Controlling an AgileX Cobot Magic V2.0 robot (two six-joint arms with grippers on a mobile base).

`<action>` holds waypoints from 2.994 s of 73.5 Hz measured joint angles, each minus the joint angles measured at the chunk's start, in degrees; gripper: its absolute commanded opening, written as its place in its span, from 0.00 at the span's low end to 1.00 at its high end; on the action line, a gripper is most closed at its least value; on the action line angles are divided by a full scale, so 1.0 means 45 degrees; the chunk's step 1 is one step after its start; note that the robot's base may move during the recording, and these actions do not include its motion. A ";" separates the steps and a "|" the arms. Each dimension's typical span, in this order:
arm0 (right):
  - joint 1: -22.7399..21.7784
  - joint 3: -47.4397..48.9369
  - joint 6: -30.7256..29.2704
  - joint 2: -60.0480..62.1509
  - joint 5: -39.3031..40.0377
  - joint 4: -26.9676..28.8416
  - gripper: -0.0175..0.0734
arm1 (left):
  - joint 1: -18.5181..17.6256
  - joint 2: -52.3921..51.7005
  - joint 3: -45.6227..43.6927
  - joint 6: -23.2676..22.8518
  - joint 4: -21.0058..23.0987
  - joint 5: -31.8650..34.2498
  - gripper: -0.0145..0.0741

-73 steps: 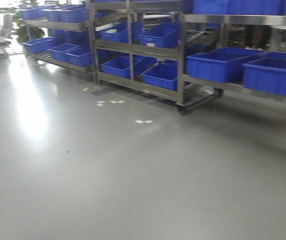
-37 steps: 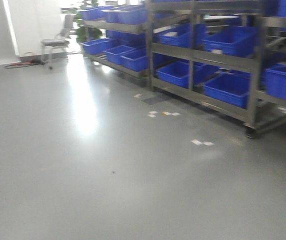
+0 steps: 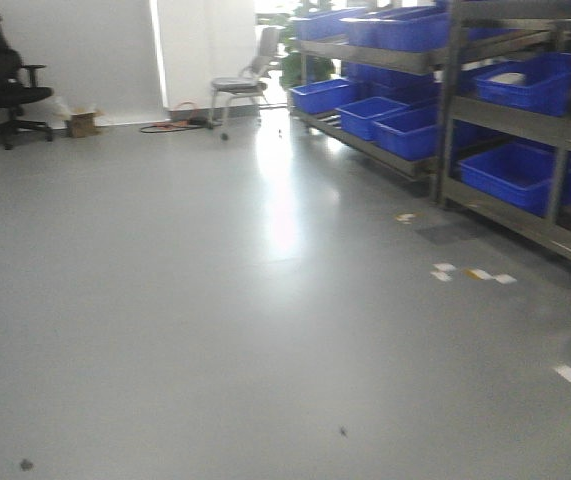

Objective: Pick and sort blue part to right shelf
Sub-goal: 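Drive the base to the rack of blue bins holding both parts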

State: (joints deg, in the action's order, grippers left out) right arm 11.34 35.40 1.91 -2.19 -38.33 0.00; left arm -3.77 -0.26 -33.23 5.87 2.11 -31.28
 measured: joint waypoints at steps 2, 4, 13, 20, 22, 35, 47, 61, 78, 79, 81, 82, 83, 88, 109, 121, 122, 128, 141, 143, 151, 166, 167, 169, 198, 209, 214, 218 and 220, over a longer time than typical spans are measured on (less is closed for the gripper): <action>0.0000 0.0000 0.0000 0.0000 0.0000 0.0000 0.43 | 0.0000 0.0000 0.0000 0.0000 0.0000 0.0000 0.52; 0.0000 0.0000 0.0000 0.0000 0.0000 0.0000 0.43 | 0.0000 0.0000 0.0000 0.0000 0.0000 0.0000 0.52; 0.0000 0.0000 0.0000 0.0000 0.0000 0.0000 0.43 | 0.0000 0.0000 0.0000 0.0000 0.0000 0.0000 0.52; 0.0000 0.0000 0.0000 0.0000 0.0000 0.0000 0.43 | 0.0000 0.0000 0.0000 0.0000 0.0000 0.0000 0.52; 0.0000 0.0000 0.0000 0.0000 0.0000 0.0000 0.43 | 0.0000 0.0000 0.0000 0.0000 0.0000 0.0000 0.52; 0.0000 0.0000 0.0000 0.0000 0.0000 0.0000 0.43 | 0.0000 0.0000 0.0000 0.0000 0.0000 0.0000 0.52; 0.0000 0.0000 0.0000 0.0000 0.0000 0.0000 0.43 | 0.0000 0.0000 0.0000 0.0000 0.0000 0.0000 0.52; 0.0000 0.0000 0.0000 0.0000 0.0000 0.0000 0.43 | 0.0000 0.0000 0.0000 0.0000 0.0000 0.0000 0.52; 0.0000 0.0000 0.0000 0.0000 0.0000 0.0000 0.43 | 0.0000 0.0000 0.0000 0.0000 0.0000 0.0000 0.52; 0.0000 0.0000 0.0000 0.0000 0.0000 0.0000 0.43 | 0.0000 0.0000 0.0000 0.0000 0.0000 0.0000 0.52; 0.0000 0.0000 0.0000 0.0000 0.0000 0.0000 0.43 | 0.0000 0.0000 0.0000 0.0000 0.0000 0.0000 0.52; 0.0000 0.0000 0.0000 0.0000 0.0000 0.0000 0.43 | 0.0000 0.0000 0.0000 0.0000 0.0000 0.0000 0.52; 0.0000 0.0000 0.0000 0.0000 0.0000 0.0000 0.43 | 0.0000 0.0000 0.0000 0.0000 0.0000 0.0000 0.52; 0.0000 0.0000 0.0000 0.0000 0.0000 0.0000 0.43 | 0.0000 0.0000 0.0000 0.0000 0.0000 0.0000 0.52; 0.0000 0.0000 0.0000 0.0000 0.0000 0.0000 0.43 | 0.0000 0.0000 0.0000 0.0000 0.0000 0.0000 0.52; 0.0000 0.0000 0.0000 0.0000 0.0000 0.0000 0.43 | 0.0000 0.0000 0.0000 0.0000 0.0000 0.0000 0.52; 0.0000 0.0000 0.0000 0.0000 0.0000 0.0000 0.43 | 0.0000 0.0000 0.0000 0.0000 0.0000 0.0000 0.52; 0.0000 0.0000 0.0000 0.0000 0.0000 0.0000 0.43 | 0.0000 0.0000 0.0000 0.0000 0.0000 0.0000 0.52; 0.0000 0.0000 0.0000 0.0000 0.0000 0.0000 0.43 | 0.0000 0.0000 0.0192 0.0000 0.0000 0.0000 0.52; 0.0000 0.0000 0.0000 0.0000 0.0000 0.0000 0.43 | 0.0000 0.0000 0.0279 0.0000 0.0000 0.0000 0.52; 0.0000 0.0000 0.0000 0.0000 0.0000 0.0000 0.43 | 0.0000 0.0000 0.0797 0.0000 0.0000 0.0000 0.52; 0.0000 0.0000 0.0000 0.0000 0.0000 0.0000 0.43 | 0.0000 0.0000 0.2118 0.0000 0.0000 0.0000 0.52; 0.0000 0.0000 0.0000 0.0000 0.0000 0.0000 0.43 | 0.0000 0.0000 0.2208 0.0000 0.0000 0.0000 0.52; 0.0000 0.0000 0.0000 0.0000 0.0000 0.0000 0.43 | 0.0000 0.0000 0.2389 0.0000 0.0000 0.0000 0.52; 0.0000 0.0000 0.0000 0.0000 0.0000 0.0000 0.43 | 0.0000 0.0000 0.4818 0.0000 0.0000 0.0023 0.52; 0.0000 0.0000 0.0000 0.0000 0.0000 0.0000 0.43 | 0.0000 0.0000 0.5263 0.0000 0.0000 0.0023 0.52; 0.0000 0.0000 0.0000 0.0000 0.0000 0.0000 0.43 | 0.0000 0.0000 0.5318 0.0000 0.0000 0.0023 0.52; 0.0000 0.0000 0.0000 0.0000 0.0000 0.0000 0.43 | 0.0000 0.0000 0.5318 0.0000 0.0000 0.0023 0.52; 0.0000 0.0000 0.0000 0.0000 0.0000 0.0000 0.43 | 0.0000 0.0000 0.5318 0.0000 0.0000 0.0023 0.52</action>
State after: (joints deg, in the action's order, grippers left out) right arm 11.34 35.40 1.91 -2.19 -38.33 0.00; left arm -3.77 -0.26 -9.30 5.87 2.11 -31.18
